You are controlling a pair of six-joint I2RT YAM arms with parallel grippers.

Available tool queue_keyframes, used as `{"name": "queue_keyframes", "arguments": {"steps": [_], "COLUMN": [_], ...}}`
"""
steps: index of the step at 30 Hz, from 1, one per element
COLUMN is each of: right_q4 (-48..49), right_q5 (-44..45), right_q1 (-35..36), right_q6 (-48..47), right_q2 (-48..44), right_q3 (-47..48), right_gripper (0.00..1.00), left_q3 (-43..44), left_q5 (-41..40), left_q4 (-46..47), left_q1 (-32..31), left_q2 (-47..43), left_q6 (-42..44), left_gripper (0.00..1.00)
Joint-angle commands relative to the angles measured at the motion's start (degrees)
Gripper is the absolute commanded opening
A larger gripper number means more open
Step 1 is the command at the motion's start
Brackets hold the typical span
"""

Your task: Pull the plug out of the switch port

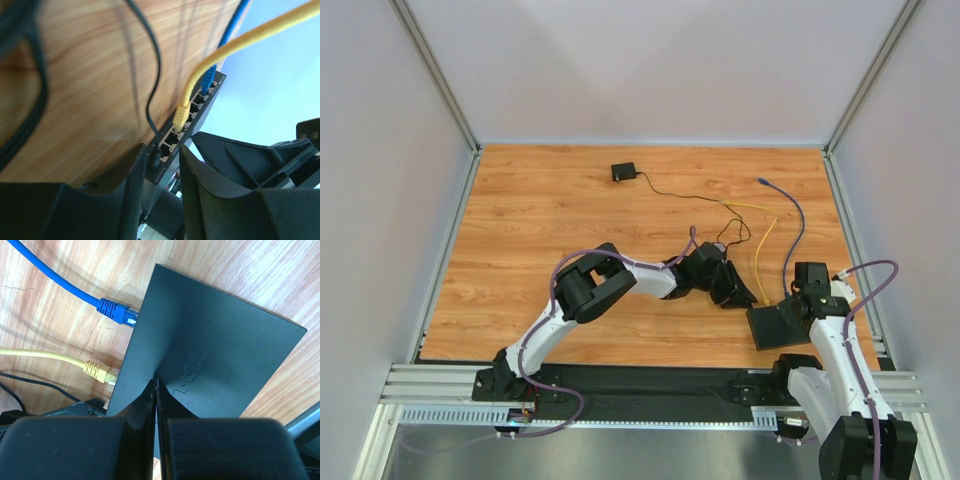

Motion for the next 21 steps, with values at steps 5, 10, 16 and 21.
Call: {"name": "queue_keyframes", "arguments": {"steps": [5,10,16,21], "right_q4": [0.33,3.57,3.93,4.2], "right_q5": [-0.15,-3.05,-3.85,-3.76], "right_q1": [-0.21,-0.21,-0.21,-0.21], "right_q6": [-1.2,-3.48,-4.28,-5.06], "right_q2": [1.07,2.73,5.02,5.9], "right_q3": [-0.8,-0.71,-0.1,1.66], "right_gripper": [0.0,0.0,0.05,0.24], "left_q3": [-0.72,-1.43,-1.61,-0.82], "left_q5": [-0.06,0.63,1.95,2.92], "left_q4": [0.49,1.9,4.01,4.1], "left_q1": [0.24,0.33,0.5,0.68], "left_q2": [-1.03,-1.12,0.02,0.55], "left_q6": [-1.47,-1.29,-2.79,-2.79], "left_gripper": [0.34,0.22,0.17,0.05]}}
